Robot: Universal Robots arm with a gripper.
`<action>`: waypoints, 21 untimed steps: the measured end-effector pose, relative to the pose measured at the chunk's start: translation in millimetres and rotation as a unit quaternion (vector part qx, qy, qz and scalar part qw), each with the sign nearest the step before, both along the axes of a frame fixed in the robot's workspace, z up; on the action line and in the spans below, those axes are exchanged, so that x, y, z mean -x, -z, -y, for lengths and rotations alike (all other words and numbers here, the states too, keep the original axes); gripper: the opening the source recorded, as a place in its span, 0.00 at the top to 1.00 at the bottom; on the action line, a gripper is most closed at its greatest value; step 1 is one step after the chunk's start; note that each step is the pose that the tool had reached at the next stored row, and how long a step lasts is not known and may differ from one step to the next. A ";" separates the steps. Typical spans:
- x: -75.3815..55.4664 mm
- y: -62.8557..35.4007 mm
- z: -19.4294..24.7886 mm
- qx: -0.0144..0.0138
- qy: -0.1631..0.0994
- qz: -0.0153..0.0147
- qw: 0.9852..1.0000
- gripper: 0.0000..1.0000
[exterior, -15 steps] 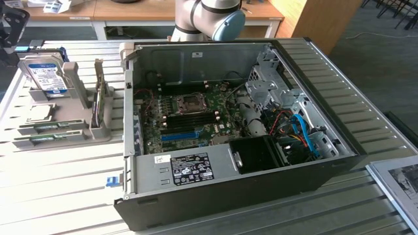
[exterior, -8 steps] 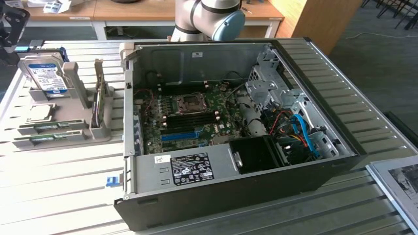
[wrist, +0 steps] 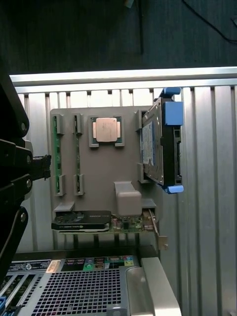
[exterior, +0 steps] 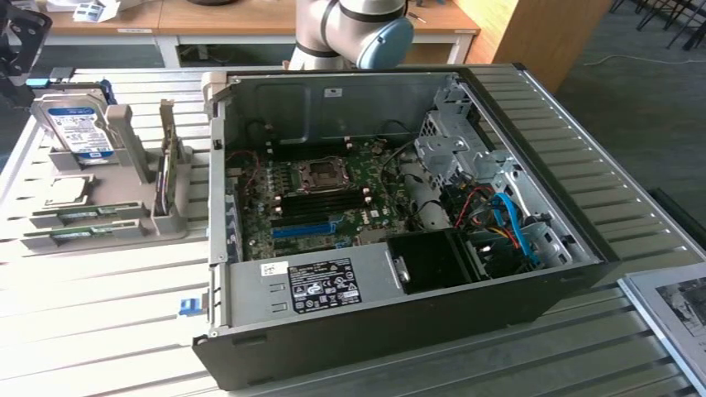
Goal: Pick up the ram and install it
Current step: 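Reach for the ram, then pick up the ram and move it above insertion slot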
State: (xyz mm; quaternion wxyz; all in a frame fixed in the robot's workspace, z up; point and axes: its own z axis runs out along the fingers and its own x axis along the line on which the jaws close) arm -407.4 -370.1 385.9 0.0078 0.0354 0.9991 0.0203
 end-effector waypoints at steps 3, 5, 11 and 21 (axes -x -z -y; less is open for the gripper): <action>0.4 0.3 -2.1 0.000 0.000 0.000 1.000 0.90; 0.4 0.3 -2.3 0.000 0.000 0.000 1.000 0.90; 0.4 0.3 -2.3 0.000 0.000 0.000 1.000 0.90; 0.4 0.3 -2.3 0.000 -0.006 0.000 1.000 0.90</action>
